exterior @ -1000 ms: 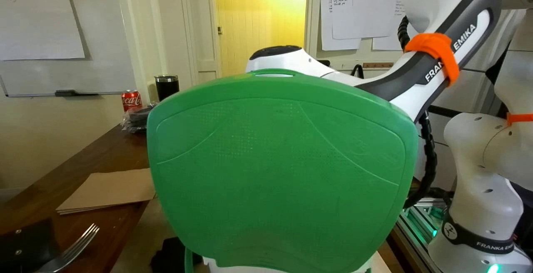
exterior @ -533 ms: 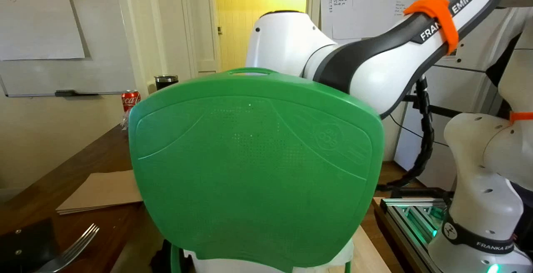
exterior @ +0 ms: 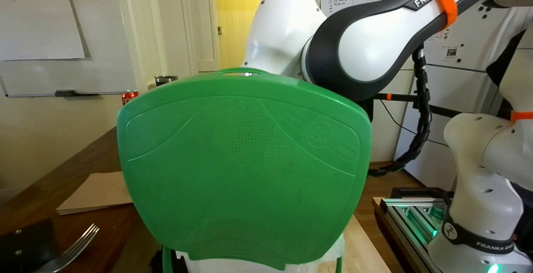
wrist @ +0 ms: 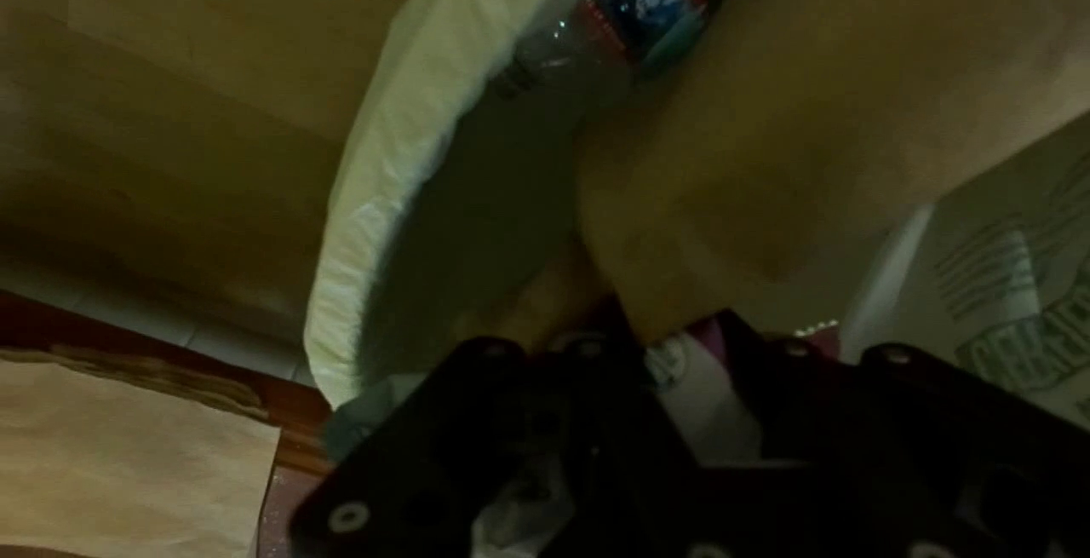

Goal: Pick up the object from the box and put it on the table

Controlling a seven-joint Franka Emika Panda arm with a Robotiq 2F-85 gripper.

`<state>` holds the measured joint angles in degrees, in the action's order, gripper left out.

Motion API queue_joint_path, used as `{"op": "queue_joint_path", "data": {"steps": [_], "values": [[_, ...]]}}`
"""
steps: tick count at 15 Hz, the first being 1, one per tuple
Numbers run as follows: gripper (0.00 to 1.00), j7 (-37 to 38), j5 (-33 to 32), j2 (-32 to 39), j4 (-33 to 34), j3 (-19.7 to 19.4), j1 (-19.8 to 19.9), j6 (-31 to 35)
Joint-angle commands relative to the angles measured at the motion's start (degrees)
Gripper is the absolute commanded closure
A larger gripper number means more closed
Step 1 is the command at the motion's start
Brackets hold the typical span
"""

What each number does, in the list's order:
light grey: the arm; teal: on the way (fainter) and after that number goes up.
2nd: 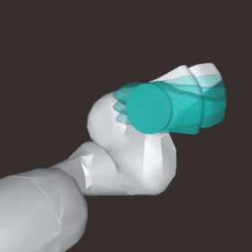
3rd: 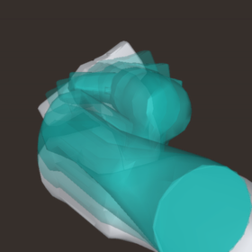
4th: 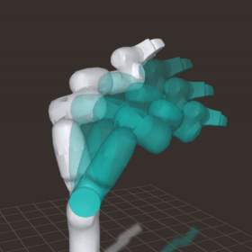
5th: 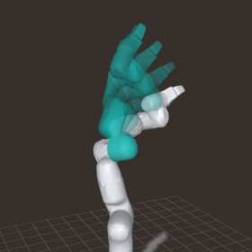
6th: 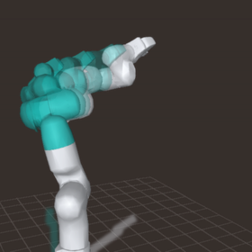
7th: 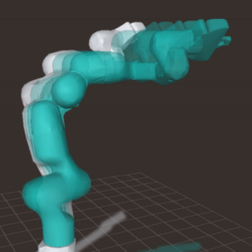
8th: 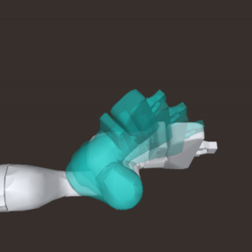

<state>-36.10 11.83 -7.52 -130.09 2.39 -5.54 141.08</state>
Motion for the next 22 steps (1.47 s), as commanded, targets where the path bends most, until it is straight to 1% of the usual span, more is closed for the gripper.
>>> {"op": "queue_joint_path", "data": {"steps": [1,12,13,14,22], "values": [[0.96,0.1,2.9,-1.1,0.2,-0.8,-0.7,1.4],[0.96,-0.2,3.5,-3.3,1.5,-1.5,-1.1,2.5],[0.86,-0.2,3.4,-3.5,1.6,-1.6,-1.2,2.4],[0.96,-0.3,3.4,-3.7,1.8,-1.7,-1.3,2.5],[0.96,-0.5,3.6,-6.5,1.6,-2.9,-1.6,1.6]]}}
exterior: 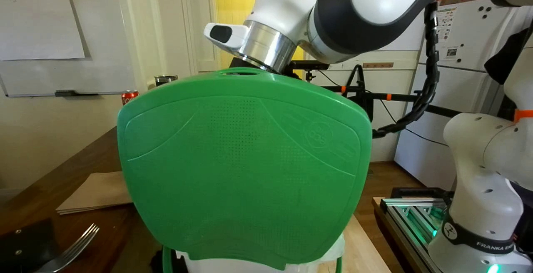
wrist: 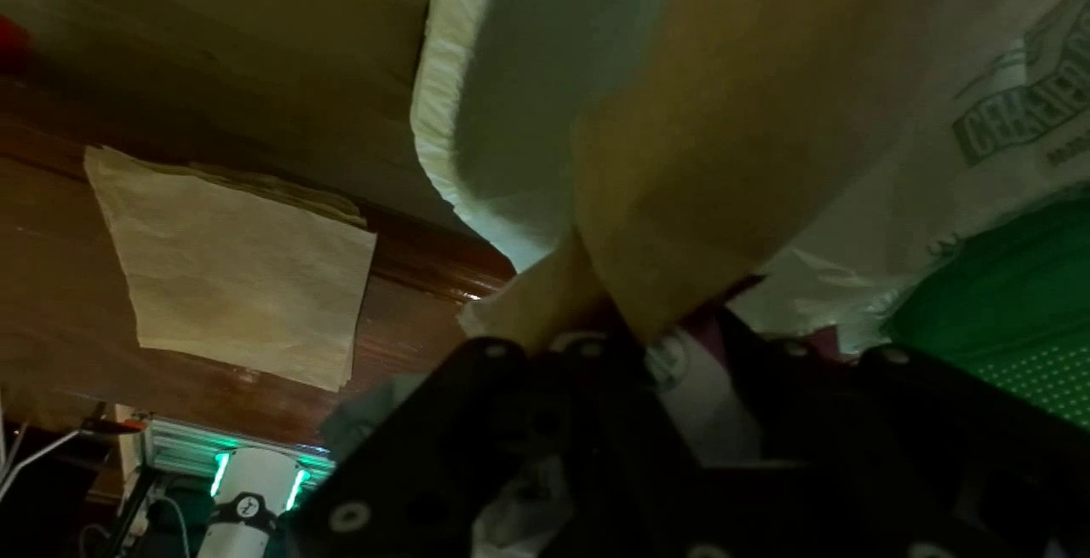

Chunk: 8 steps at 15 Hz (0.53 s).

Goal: Pick up the object from the box and put it on the table

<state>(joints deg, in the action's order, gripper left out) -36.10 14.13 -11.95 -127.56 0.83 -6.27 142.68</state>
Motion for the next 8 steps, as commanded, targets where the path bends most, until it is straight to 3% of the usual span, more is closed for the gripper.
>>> {"op": "queue_joint_path", "data": {"steps": [1,8], "values": [[0.96,-0.4,1.4,-2.8,-1.0,-1.7,-0.8,-0.2],[0.96,-0.3,3.4,-10.6,-1.5,-7.0,-0.5,-4.8]]}}
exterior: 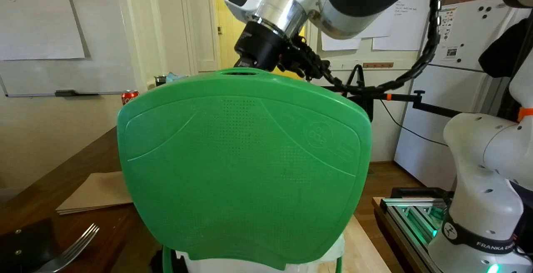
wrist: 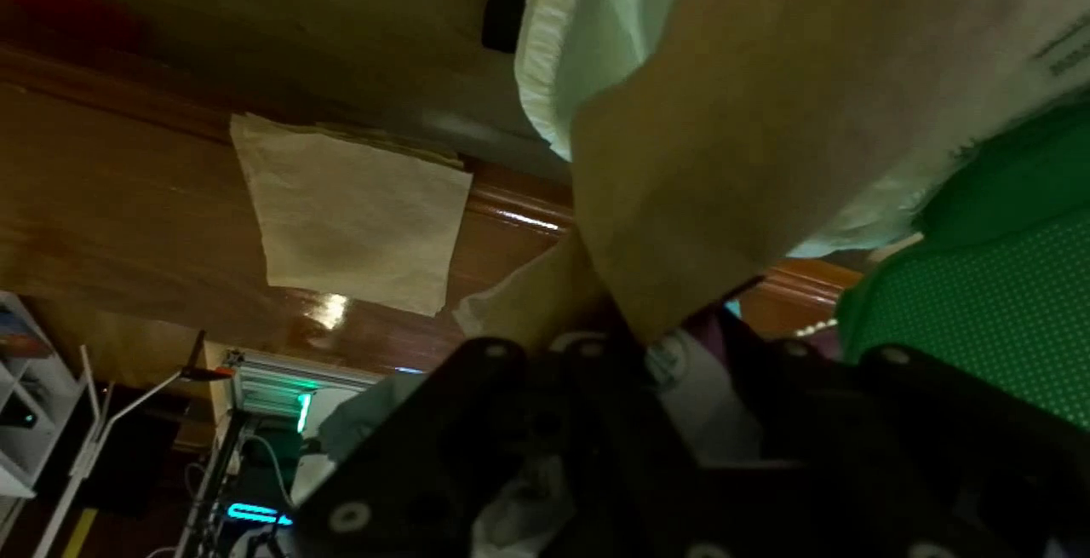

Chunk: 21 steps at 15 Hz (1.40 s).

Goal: Pick up the object from the box and put it on the table

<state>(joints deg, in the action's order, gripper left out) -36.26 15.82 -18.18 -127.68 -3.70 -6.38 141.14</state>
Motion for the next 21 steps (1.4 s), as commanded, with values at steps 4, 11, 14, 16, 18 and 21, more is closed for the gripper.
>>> {"op": "queue_joint_path", "data": {"steps": [4,11,14,16,18,21], "values": [[0.96,2.2,-0.2,-8.9,-1.4,-5.1,1.1,-9.8],[0.96,6.9,-3.8,-13.1,-1.6,-8.4,6.4,-26.5],[0.96,11.1,-7.7,-12.1,-3.0,-8.6,9.5,-30.6],[0.96,14.0,-10.1,-11.2,-5.0,-8.5,11.4,-31.8],[0.96,16.9,-12.1,-10.0,-7.9,-8.4,13.0,-30.3],[0.96,18.8,-13.8,-8.0,-11.3,-9.0,14.5,-28.6]]}}
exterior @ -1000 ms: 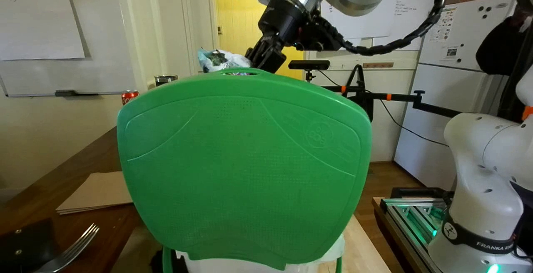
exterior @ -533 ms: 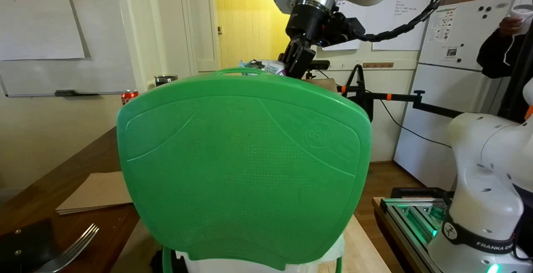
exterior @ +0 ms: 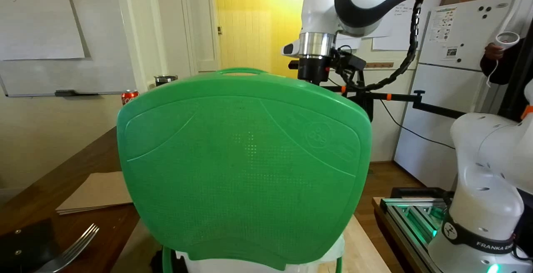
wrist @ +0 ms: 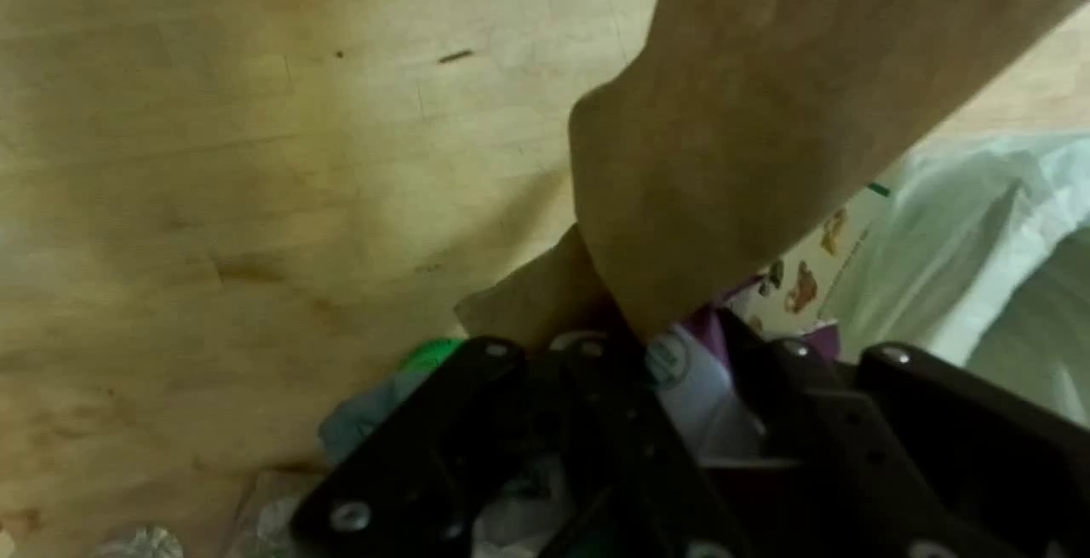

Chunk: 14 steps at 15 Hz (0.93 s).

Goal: Pick up the object from the box and put it on the table

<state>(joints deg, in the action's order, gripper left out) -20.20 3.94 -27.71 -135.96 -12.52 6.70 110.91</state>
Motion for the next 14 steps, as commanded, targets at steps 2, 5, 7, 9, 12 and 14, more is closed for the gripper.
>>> {"op": "queue_joint_path", "data": {"steps": [2,5,7,9,12,14], "values": [[0.96,2.7,-2.5,2.8,-4.7,-1.0,2.5,3.1],[0.96,3.6,-4.3,5.1,-6.9,-1.8,4.6,7.6],[0.96,5.0,-5.6,6.8,-8.1,-2.0,5.6,12.0],[0.96,7.2,-7.6,9.0,-8.9,-1.5,6.5,16.3],[0.91,9.5,-7.9,12.4,-9.2,-1.6,6.5,22.0],[0.96,11.1,-7.4,14.5,-8.9,-1.5,6.3,24.9]]}}
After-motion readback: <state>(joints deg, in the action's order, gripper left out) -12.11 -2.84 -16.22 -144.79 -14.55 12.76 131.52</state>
